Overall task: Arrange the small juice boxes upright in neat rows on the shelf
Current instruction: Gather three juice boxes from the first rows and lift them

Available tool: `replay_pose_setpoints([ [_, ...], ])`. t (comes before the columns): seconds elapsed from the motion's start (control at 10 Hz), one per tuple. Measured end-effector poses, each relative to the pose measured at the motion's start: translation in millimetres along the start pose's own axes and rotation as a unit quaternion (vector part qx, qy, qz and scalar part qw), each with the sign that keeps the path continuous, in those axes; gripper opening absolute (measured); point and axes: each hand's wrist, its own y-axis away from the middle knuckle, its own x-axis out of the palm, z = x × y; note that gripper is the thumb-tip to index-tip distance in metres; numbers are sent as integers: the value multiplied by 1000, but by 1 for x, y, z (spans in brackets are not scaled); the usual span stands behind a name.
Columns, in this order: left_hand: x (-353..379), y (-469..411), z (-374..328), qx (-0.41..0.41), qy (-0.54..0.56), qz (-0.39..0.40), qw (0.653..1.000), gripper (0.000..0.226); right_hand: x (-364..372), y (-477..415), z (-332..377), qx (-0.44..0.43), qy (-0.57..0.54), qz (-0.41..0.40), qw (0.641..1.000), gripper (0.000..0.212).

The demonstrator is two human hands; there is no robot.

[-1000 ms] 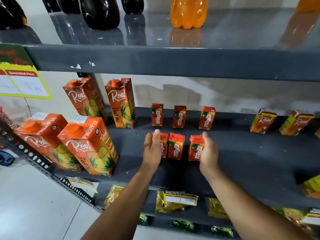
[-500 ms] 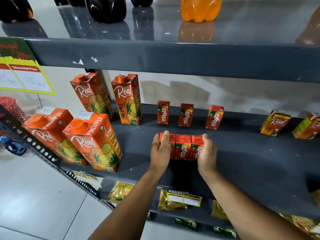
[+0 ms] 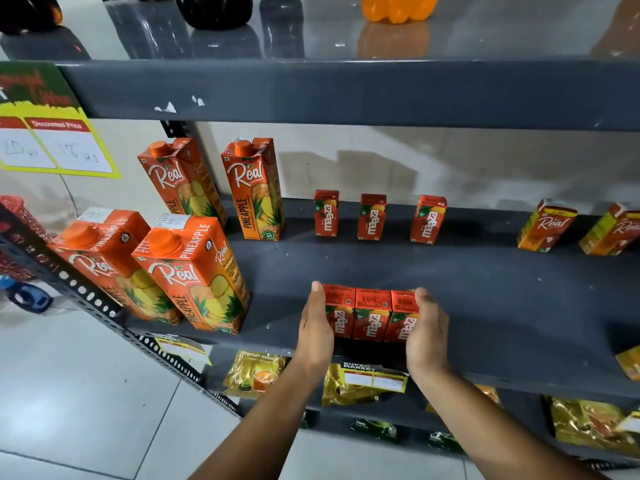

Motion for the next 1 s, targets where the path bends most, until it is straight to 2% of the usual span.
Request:
replay_pose_setpoints([
  [0.2, -1, 7, 1, 16, -13, 16, 1000, 75, -1, 0, 5, 10, -6, 9, 1000, 35],
  [0.3, 2, 6, 2, 20, -13, 8, 1000, 80, -1, -4, 10, 18, 8, 9, 1000, 33],
  [0.4, -10, 11, 2, 5, -22, 63, 998, 81, 2, 17, 8, 11, 9, -46, 999, 31],
  [0.6, -6, 10, 2, -9, -20, 33, 999, 85, 3, 15, 8, 22, 5, -33, 999, 32],
  [0.8, -8, 10, 2, -10, -18, 45, 999, 91, 3, 17, 9, 10, 12, -35, 999, 32],
  [1.0, -5, 22, -10, -4, -20, 28, 999, 91, 2, 20, 17, 18, 26, -12, 999, 45],
])
